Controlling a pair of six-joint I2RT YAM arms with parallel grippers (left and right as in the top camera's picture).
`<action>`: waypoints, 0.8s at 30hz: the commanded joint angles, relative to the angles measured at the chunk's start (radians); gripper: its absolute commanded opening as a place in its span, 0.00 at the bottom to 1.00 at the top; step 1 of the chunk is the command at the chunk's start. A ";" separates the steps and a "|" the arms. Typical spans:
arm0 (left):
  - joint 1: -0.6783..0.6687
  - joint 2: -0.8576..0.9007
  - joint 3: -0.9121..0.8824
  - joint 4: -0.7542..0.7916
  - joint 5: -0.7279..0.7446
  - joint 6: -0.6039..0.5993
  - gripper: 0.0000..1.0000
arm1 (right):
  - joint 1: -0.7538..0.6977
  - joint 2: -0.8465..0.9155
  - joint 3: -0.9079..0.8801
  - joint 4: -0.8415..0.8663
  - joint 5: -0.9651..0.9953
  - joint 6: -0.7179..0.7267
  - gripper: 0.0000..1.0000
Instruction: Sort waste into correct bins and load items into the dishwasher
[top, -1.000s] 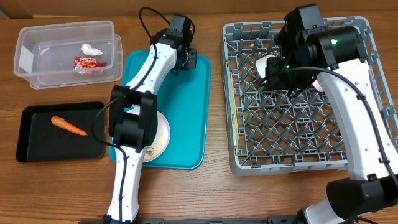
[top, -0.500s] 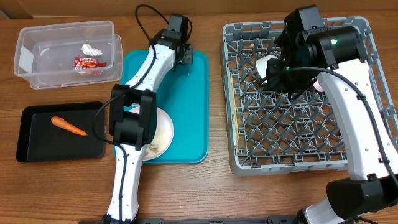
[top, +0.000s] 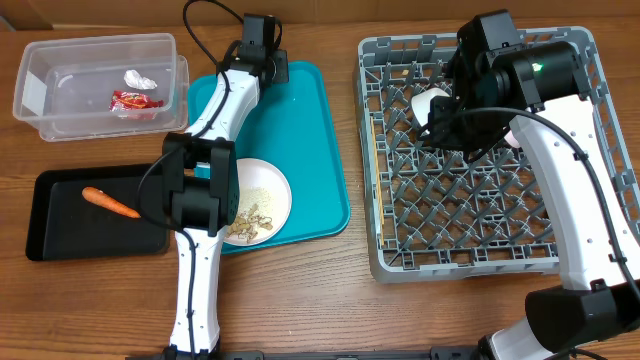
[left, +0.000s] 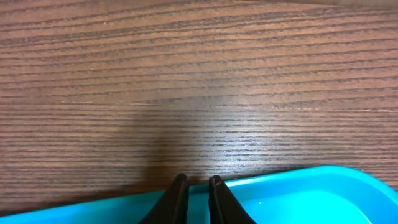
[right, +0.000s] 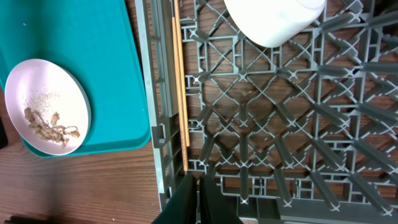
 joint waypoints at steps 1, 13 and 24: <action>0.004 0.025 0.007 -0.037 -0.016 0.005 0.14 | -0.003 -0.005 0.005 0.006 0.001 0.017 0.07; -0.017 0.024 0.439 -0.734 0.036 0.004 0.13 | -0.003 -0.005 0.005 0.008 0.002 0.016 0.06; -0.074 0.020 0.678 -1.257 0.238 -0.011 0.19 | -0.003 -0.005 0.005 0.001 0.005 0.016 0.06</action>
